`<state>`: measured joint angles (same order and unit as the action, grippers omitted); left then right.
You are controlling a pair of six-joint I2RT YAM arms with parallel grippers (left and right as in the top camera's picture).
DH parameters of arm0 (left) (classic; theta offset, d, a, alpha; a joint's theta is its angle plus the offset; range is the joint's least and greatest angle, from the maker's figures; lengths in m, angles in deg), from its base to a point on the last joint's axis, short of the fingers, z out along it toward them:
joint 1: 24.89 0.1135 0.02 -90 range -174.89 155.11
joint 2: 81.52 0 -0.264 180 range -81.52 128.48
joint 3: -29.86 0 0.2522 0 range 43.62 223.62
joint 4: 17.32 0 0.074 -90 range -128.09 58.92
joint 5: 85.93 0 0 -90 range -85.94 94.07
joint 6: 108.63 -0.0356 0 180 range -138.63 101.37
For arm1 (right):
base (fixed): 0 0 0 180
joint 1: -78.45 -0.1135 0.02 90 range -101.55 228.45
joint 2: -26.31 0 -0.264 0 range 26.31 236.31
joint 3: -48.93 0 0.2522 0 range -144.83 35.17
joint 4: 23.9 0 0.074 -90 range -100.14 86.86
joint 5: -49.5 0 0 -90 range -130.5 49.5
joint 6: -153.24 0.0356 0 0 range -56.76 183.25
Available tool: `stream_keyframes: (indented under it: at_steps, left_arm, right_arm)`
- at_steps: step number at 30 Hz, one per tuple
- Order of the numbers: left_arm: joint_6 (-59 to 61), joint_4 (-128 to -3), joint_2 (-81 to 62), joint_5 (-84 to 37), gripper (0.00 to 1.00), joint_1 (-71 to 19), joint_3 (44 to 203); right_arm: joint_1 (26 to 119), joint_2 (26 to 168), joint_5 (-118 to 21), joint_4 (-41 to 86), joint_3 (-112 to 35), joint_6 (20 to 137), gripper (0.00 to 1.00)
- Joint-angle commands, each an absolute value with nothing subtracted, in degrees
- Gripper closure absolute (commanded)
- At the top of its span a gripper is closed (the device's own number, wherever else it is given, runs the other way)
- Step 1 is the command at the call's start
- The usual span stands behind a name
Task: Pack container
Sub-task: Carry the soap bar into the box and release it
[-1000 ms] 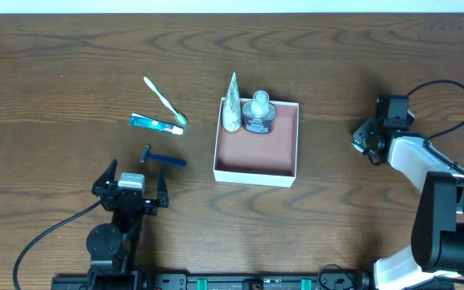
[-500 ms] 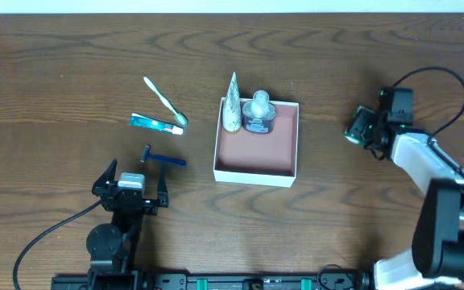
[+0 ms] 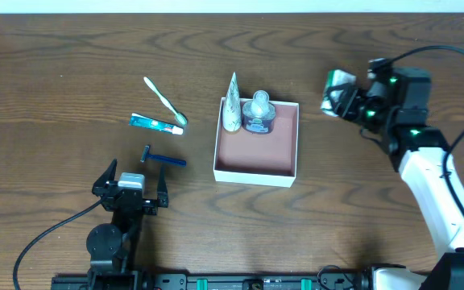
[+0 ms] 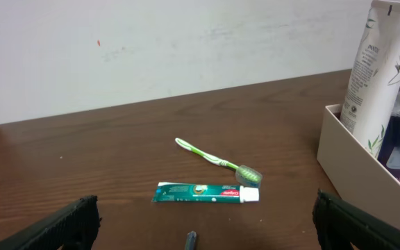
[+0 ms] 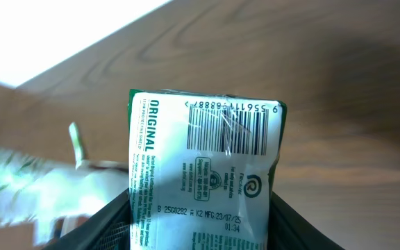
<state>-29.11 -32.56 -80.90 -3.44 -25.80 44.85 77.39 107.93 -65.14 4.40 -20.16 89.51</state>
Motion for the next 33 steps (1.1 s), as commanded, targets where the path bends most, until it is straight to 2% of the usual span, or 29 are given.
stream_keyframes:
  at_steps: [1, 12, 26, 28, 30, 33]
  left_arm:
    - [-28.8, -34.5, -81.2, -4.5, 0.02, -25.6, 43.8]
    - [-28.8, -34.5, -81.2, -4.5, 0.02, -25.6, 43.8]
    - [-28.8, -34.5, -81.2, -4.5, 0.02, -25.6, 43.8]
    - [-28.8, -34.5, -81.2, -4.5, 0.02, -25.6, 43.8]
    - [-28.8, -34.5, -81.2, -4.5, 0.02, -25.6, 43.8]
    - [-28.8, -34.5, -81.2, -4.5, 0.02, -25.6, 43.8]
  right_arm:
    - [73.4, 107.7, -66.1, 4.5, -21.0, 92.6, 0.49]
    - [63.3, 109.2, -58.2, 4.8, -21.0, 96.0, 0.48]
    - [60.7, 117.3, -58.3, 2.2, -21.0, 97.9, 0.49]
    - [60.7, 117.4, -58.3, 2.1, -21.0, 97.9, 0.46]
    - [60.7, 117.4, -58.3, 2.0, -21.0, 97.9, 0.38]
    - [60.6, 117.4, -58.3, 1.6, -21.0, 97.9, 0.32]
